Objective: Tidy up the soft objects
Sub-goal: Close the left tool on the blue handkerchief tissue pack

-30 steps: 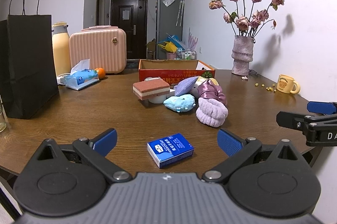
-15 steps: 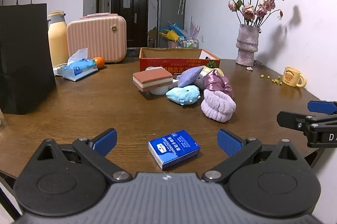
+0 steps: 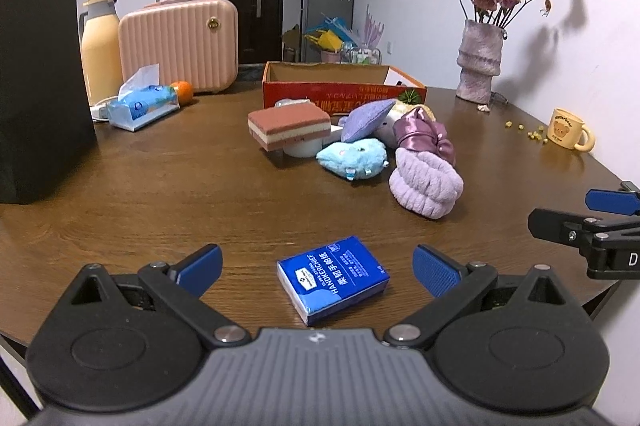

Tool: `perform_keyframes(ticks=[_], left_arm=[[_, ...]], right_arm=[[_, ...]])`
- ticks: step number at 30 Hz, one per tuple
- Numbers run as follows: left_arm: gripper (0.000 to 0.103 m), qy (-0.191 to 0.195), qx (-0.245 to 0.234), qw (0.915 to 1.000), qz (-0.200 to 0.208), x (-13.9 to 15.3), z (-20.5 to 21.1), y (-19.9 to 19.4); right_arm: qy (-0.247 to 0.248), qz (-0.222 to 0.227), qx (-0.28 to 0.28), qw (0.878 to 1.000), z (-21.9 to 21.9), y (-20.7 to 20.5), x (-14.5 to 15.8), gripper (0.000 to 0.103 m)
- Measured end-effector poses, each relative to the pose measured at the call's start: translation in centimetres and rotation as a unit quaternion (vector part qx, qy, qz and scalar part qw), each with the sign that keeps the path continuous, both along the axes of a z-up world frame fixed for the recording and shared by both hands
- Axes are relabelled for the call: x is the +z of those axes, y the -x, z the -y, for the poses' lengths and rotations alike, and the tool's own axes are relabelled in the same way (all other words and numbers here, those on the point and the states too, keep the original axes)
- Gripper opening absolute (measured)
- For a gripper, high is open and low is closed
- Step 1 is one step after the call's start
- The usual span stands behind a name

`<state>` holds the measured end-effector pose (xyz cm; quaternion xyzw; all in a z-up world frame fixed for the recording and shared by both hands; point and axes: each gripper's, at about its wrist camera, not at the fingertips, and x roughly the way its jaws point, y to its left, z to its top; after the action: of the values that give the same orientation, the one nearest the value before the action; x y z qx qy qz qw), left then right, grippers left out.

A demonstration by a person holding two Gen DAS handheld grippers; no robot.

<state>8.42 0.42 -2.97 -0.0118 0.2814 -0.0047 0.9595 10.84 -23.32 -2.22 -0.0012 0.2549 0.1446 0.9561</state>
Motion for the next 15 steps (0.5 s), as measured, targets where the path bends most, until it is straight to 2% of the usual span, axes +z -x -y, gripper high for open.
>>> perform_keyframes(ticks=[15], left_arm=[[0.103, 0.021, -0.006, 0.9985, -0.05, -2.5, -0.3, -3.9]], right_arm=[[0.014, -0.04, -0.006, 0.999, -0.3, -3.4, -1.7, 0.103]])
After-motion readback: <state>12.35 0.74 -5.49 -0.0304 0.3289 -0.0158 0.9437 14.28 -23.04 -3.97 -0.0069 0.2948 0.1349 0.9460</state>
